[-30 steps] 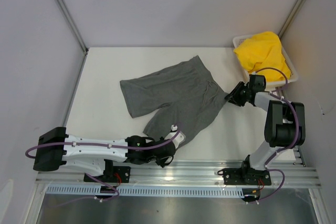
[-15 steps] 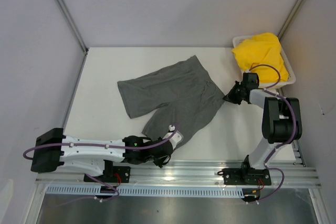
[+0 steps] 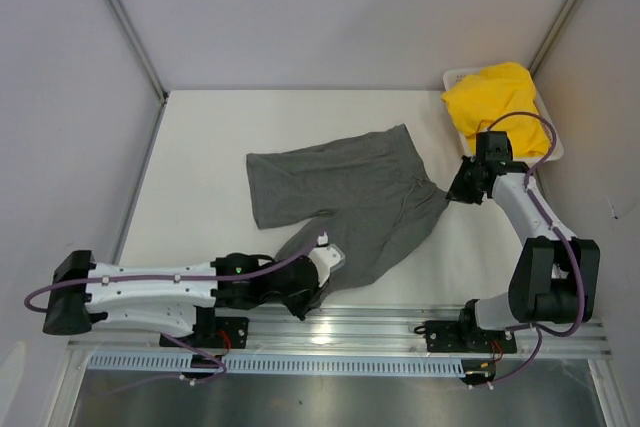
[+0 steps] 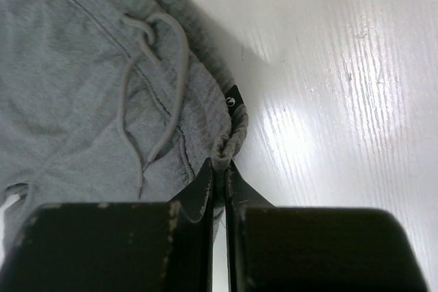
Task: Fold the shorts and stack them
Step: Fold the shorts
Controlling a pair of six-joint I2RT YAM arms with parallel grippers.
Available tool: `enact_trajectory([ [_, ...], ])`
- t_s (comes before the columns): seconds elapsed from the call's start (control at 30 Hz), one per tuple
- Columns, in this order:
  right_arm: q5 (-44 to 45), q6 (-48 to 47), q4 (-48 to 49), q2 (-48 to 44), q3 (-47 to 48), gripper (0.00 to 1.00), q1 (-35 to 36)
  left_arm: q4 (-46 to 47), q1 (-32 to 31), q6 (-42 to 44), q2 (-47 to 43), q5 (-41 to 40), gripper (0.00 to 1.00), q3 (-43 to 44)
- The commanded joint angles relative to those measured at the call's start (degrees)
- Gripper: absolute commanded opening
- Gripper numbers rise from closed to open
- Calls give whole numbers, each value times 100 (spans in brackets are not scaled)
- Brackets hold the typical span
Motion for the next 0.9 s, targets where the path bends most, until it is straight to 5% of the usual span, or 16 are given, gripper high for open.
enact_trajectory([
  [0.0,72,-135,-579,-149,573,0,-59,-451,403,-11,-320,-95,0,841],
  [0.27,-595,268,-624,422,1724,0,-191,-1198,2431,604,-839,-77,0,1573],
  [0.53,-1405,1199,-80,1230,2534,0,-244,-920,4110,1079,-252,186,0,2232],
  [0.87,-1827,1710,36,2381,4133,0,-191,-285,5089,1009,566,582,0,2601],
])
